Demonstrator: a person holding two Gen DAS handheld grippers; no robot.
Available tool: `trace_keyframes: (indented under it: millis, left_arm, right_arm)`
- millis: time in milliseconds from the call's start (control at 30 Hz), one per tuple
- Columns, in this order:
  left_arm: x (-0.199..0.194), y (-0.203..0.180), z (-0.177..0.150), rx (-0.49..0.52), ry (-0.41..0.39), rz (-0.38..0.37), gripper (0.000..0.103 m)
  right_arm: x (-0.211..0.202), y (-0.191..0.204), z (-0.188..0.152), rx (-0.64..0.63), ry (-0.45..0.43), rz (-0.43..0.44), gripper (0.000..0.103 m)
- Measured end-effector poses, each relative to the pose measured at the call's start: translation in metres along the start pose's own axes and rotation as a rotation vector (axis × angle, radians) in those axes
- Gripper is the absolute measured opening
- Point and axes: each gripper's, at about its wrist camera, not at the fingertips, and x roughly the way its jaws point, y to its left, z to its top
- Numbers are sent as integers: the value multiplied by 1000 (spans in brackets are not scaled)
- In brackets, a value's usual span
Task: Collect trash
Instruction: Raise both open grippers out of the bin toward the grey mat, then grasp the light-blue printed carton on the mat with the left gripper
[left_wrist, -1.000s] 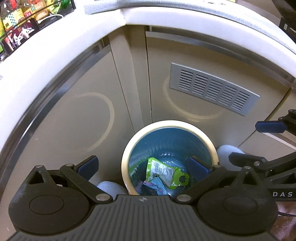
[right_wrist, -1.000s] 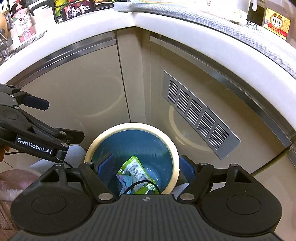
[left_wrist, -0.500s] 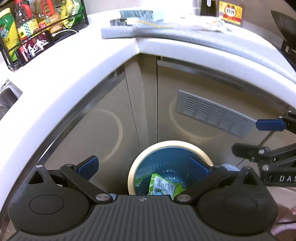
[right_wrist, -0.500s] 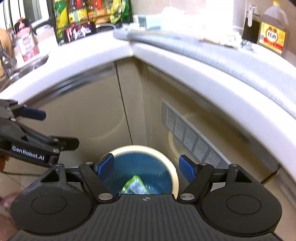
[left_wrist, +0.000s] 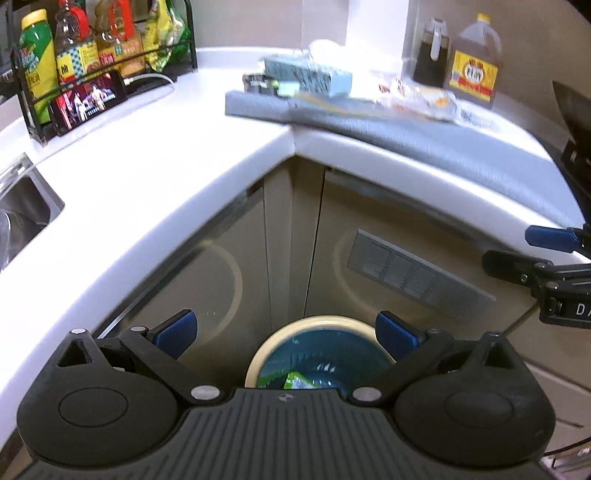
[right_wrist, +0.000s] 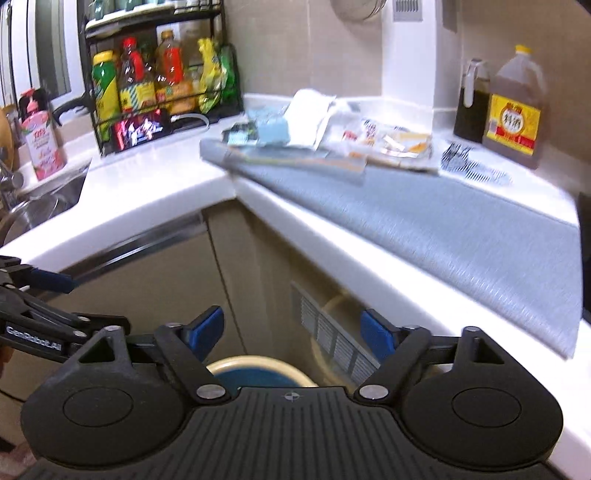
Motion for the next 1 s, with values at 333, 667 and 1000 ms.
trace_keyframes:
  millis: [333, 667, 1000]
  left_arm:
    - [-19, 1, 34, -5, -86, 0, 103]
    - [-26, -5, 75, 1, -140, -22, 103]
    - [-21, 0, 107, -44, -165, -41, 103]
  right_arm:
    - [-5, -10, 9, 10, -27, -21, 87]
    - [-9, -17, 11, 11, -60, -37, 88]
    - [-11, -27, 16, 15, -91, -63, 89]
